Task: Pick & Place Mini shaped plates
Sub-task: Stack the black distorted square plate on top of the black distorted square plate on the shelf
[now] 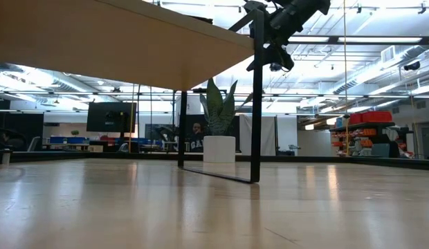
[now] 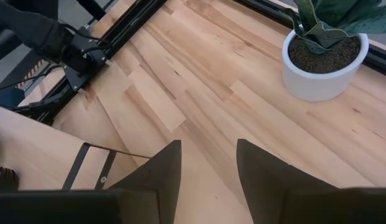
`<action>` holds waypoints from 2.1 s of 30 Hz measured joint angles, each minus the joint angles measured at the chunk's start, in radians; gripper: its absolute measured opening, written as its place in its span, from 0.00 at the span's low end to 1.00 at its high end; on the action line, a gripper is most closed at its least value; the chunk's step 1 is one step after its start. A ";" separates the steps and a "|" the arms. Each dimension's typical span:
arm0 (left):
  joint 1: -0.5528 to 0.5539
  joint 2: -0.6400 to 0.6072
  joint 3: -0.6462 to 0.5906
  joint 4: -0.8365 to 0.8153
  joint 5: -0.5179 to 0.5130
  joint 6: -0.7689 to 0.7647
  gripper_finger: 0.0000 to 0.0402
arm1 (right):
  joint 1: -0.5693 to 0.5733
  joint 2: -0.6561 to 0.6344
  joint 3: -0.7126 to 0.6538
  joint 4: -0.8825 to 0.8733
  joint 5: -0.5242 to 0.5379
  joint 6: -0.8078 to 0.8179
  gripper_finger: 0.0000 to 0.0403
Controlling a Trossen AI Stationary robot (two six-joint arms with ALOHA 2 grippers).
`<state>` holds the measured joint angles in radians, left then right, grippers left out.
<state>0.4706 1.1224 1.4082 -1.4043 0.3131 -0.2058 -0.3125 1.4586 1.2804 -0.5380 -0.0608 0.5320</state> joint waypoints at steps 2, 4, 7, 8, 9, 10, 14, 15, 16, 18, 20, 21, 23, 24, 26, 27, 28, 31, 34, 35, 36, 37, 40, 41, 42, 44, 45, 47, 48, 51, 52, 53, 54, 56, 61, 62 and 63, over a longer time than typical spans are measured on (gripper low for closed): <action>-0.050 -0.046 0.000 -0.023 0.006 -0.044 0.00 | 0.004 0.000 0.000 0.000 0.000 -0.015 0.39; -0.103 -0.094 0.000 -0.038 0.008 -0.100 0.01 | 0.012 0.000 0.000 0.000 0.000 -0.024 0.39; -0.191 -0.157 0.000 -0.058 0.035 -0.189 0.00 | 0.024 0.000 0.000 0.000 0.000 -0.044 0.39; -0.221 -0.175 0.000 -0.060 0.041 -0.222 0.00 | 0.027 0.000 0.000 0.000 0.000 -0.050 0.39; -0.253 -0.191 0.000 -0.059 0.045 -0.264 0.00 | 0.030 0.000 0.000 0.000 -0.001 -0.057 0.39; -0.288 -0.203 0.000 -0.058 0.046 -0.299 0.00 | 0.033 0.000 0.000 0.000 -0.002 -0.064 0.39; -0.421 -0.223 0.000 -0.052 0.046 -0.398 0.00 | 0.043 0.000 0.000 0.000 -0.010 -0.086 0.39; -0.452 -0.223 0.000 -0.049 0.046 -0.418 0.00 | 0.046 0.000 0.000 0.000 -0.010 -0.088 0.39; -0.482 -0.221 0.000 -0.046 0.046 -0.435 0.00 | 0.049 0.000 0.000 0.000 -0.010 -0.088 0.39; -0.534 -0.210 0.000 -0.038 0.039 -0.461 0.00 | 0.055 0.000 0.000 0.000 -0.010 -0.087 0.39; -0.581 -0.196 0.000 -0.021 0.030 -0.490 0.00 | 0.061 0.000 0.000 0.000 -0.011 -0.087 0.39; -0.603 -0.187 0.000 -0.007 0.027 -0.494 0.00 | 0.065 0.000 0.000 0.000 -0.011 -0.088 0.39; -0.644 -0.168 0.000 0.014 0.012 -0.497 0.00 | 0.071 0.000 0.000 0.000 -0.011 -0.088 0.39; -0.664 -0.157 0.000 0.020 0.006 -0.497 0.00 | 0.073 0.000 0.000 0.000 -0.011 -0.088 0.39; -0.707 -0.137 0.000 0.032 0.002 -0.498 0.00 | 0.078 0.000 0.000 -0.001 -0.011 -0.088 0.39; -0.730 -0.127 0.000 0.038 0.002 -0.498 0.00 | 0.081 0.000 0.000 0.000 -0.011 -0.088 0.39; -0.754 -0.116 0.000 0.043 0.002 -0.500 0.00 | 0.083 0.000 0.000 0.000 -0.011 -0.088 0.39; -0.834 -0.091 -0.001 0.057 0.004 -0.526 0.00 | 0.088 0.000 0.000 -0.001 -0.011 -0.081 0.39; -0.915 -0.072 -0.001 0.056 0.004 -0.575 0.00 | 0.088 0.000 0.000 -0.001 -0.011 -0.057 0.39; -0.939 -0.066 -0.001 0.056 0.003 -0.599 0.00 | 0.088 0.000 0.000 -0.001 -0.010 -0.051 0.39; -0.962 -0.060 -0.001 0.056 -0.001 -0.631 0.00 | 0.088 0.000 0.000 -0.001 -0.010 -0.050 0.39; -0.984 -0.054 -0.001 0.056 -0.004 -0.660 0.00 | 0.088 0.000 0.000 -0.001 -0.009 -0.050 0.39; -1.048 -0.029 -0.001 0.055 -0.040 -0.731 0.00 | 0.088 0.000 0.000 -0.001 -0.007 -0.049 0.39; -1.068 -0.019 -0.001 0.055 -0.061 -0.743 0.00 | 0.088 0.000 0.000 -0.001 -0.007 -0.049 0.39; -1.085 -0.007 -0.001 0.054 -0.079 -0.758 0.00 | 0.088 0.000 0.000 -0.001 -0.007 -0.047 0.39; -1.108 0.019 -0.001 0.049 -0.092 -0.795 0.00 | 0.088 0.000 0.000 -0.001 -0.007 -0.043 0.39; -1.116 0.033 -0.001 0.043 -0.094 -0.816 0.00 | 0.088 0.000 0.000 -0.001 -0.007 -0.043 0.39; -1.135 0.061 -0.001 0.040 -0.101 -0.857 0.00 | 0.088 0.000 0.000 -0.001 -0.007 -0.043 0.39; -1.147 0.072 -0.002 0.039 -0.121 -0.867 0.00 | 0.088 0.000 0.000 0.000 -0.007 -0.043 0.39; -1.176 0.094 -0.002 0.032 -0.193 -0.883 0.00 | 0.088 0.000 0.000 -0.001 -0.007 -0.043 0.39; -1.183 0.102 -0.002 0.020 -0.203 -0.886 0.00 | 0.088 0.000 0.000 0.000 -0.007 -0.043 0.39; -1.188 0.109 -0.002 -0.001 -0.206 -0.895 0.00 | 0.088 0.000 0.000 -0.001 -0.007 -0.043 0.39; -1.195 0.116 -0.002 -0.027 -0.207 -0.911 0.00 | 0.088 0.000 0.000 -0.001 -0.007 -0.043 0.39; -1.215 0.122 -0.002 -0.066 -0.215 -0.932 0.00 | 0.088 0.000 0.000 -0.001 -0.007 -0.043 0.39; -1.265 0.121 -0.002 -0.046 -0.261 -0.966 0.00 | 0.088 0.000 0.000 -0.001 -0.007 -0.043 0.39; -1.274 0.121 -0.004 -0.045 -0.266 -0.982 0.00 | 0.088 0.000 0.000 0.000 -0.007 -0.043 0.39; -1.281 0.120 -0.012 -0.038 -0.269 -1.000 0.00 | 0.088 0.000 0.000 0.000 -0.007 -0.043 0.39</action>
<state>-0.8101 1.2428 1.3960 -1.4419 0.0439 -1.2054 -0.2249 1.4586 1.2804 -0.5385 -0.0677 0.4892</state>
